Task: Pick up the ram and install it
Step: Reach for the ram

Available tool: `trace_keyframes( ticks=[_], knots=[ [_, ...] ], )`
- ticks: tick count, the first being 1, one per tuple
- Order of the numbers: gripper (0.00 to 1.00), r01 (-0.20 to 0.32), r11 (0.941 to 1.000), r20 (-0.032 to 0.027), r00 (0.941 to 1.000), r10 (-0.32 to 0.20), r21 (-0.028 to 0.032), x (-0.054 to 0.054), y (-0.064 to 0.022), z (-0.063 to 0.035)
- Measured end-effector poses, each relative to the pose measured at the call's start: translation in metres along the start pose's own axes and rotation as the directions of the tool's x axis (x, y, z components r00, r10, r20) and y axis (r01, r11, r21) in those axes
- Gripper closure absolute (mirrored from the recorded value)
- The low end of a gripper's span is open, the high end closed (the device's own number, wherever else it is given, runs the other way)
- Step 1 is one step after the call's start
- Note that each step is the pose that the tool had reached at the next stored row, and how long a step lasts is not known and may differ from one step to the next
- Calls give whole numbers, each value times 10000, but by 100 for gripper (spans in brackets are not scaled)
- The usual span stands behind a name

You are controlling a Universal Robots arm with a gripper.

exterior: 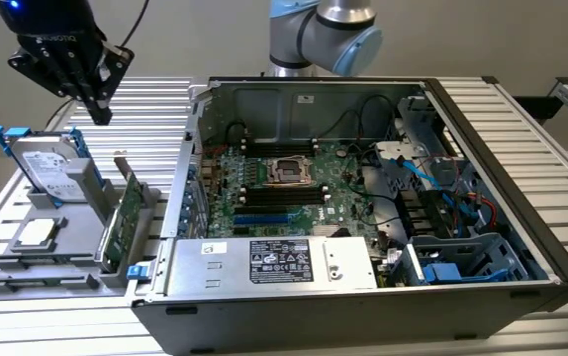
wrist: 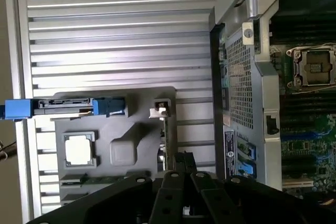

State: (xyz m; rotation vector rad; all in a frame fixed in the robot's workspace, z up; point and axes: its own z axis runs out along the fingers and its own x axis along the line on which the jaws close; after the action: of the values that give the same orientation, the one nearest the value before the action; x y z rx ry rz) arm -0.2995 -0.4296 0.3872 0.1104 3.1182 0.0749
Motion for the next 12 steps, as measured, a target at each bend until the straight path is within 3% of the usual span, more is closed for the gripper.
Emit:
trace_keyframes(
  ticks=[7, 12],
  knots=[
    [89, 0, 10000, -1, 10000, 0, 0, 303, -137, 6],
    [89, -1, 10000, -21, 10000, 1, 0, 424, -282, 19]
  ],
)
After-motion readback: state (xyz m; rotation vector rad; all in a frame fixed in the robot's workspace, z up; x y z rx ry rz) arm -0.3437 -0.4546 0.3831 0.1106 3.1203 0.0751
